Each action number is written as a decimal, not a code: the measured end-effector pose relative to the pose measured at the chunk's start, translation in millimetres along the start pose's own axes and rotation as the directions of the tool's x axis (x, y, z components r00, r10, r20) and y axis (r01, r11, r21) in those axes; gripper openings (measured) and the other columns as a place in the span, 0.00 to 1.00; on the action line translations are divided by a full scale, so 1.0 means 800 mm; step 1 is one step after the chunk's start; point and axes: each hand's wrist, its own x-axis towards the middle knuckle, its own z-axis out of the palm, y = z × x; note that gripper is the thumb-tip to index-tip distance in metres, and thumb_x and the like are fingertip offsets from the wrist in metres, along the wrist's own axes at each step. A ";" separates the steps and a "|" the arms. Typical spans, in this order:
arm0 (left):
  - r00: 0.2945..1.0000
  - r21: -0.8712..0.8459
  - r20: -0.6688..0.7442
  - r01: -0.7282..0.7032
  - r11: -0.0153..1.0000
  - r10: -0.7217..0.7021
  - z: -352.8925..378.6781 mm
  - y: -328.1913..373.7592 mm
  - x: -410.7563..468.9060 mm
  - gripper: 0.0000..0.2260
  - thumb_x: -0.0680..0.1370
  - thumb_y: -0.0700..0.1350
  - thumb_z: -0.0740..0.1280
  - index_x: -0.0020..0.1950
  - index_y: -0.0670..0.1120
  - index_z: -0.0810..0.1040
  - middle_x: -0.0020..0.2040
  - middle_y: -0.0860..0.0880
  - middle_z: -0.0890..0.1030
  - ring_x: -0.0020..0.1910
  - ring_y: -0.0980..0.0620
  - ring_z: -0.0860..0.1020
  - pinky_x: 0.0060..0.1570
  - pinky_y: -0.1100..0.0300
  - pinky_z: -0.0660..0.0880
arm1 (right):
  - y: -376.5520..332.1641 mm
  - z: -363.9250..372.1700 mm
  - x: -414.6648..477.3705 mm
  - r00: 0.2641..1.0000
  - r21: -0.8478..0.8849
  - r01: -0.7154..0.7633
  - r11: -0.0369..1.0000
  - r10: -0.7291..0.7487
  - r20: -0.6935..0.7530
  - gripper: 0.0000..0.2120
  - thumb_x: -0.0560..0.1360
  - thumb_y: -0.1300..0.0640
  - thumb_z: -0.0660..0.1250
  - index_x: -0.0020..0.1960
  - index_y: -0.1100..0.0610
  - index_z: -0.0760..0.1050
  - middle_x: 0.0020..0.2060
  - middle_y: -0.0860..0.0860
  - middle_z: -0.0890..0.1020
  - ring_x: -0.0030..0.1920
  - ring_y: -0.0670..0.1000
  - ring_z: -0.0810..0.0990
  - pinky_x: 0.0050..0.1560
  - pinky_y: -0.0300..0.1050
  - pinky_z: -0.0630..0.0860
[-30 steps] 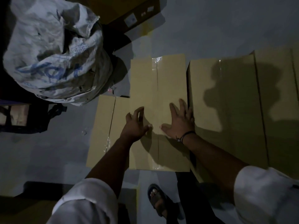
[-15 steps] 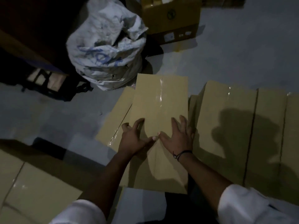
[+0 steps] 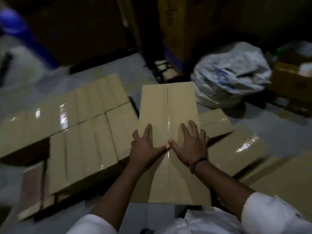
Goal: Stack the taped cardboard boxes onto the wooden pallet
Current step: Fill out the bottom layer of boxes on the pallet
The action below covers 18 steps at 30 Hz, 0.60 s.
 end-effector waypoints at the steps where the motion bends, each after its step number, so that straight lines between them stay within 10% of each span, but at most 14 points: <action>1: 0.998 -0.027 -0.047 0.040 0.999 -0.041 -0.021 -0.036 -0.026 0.55 0.59 0.79 0.70 0.80 0.66 0.50 0.81 0.49 0.50 0.73 0.38 0.67 0.65 0.44 0.74 | -0.037 0.006 -0.017 0.997 -0.009 0.075 0.997 -0.075 0.008 0.39 0.72 0.25 0.56 0.78 0.42 0.60 0.80 0.47 0.54 0.72 0.62 0.60 0.70 0.62 0.61; 9: 0.826 -0.187 -0.292 0.445 0.876 -0.482 -0.132 -0.276 -0.200 0.58 0.60 0.79 0.70 0.81 0.65 0.43 0.81 0.43 0.45 0.78 0.34 0.58 0.70 0.42 0.69 | -0.293 0.093 -0.145 0.796 0.034 0.590 0.807 -0.588 0.141 0.36 0.73 0.27 0.56 0.76 0.42 0.63 0.78 0.47 0.59 0.72 0.60 0.62 0.68 0.60 0.62; 18: 0.568 -0.348 -0.365 0.652 0.674 -0.737 -0.192 -0.424 -0.301 0.59 0.59 0.81 0.67 0.81 0.65 0.40 0.81 0.45 0.46 0.75 0.34 0.63 0.67 0.42 0.71 | -0.467 0.168 -0.239 0.514 0.111 0.826 0.553 -0.819 0.254 0.32 0.73 0.27 0.56 0.73 0.40 0.64 0.78 0.47 0.59 0.73 0.61 0.61 0.69 0.60 0.62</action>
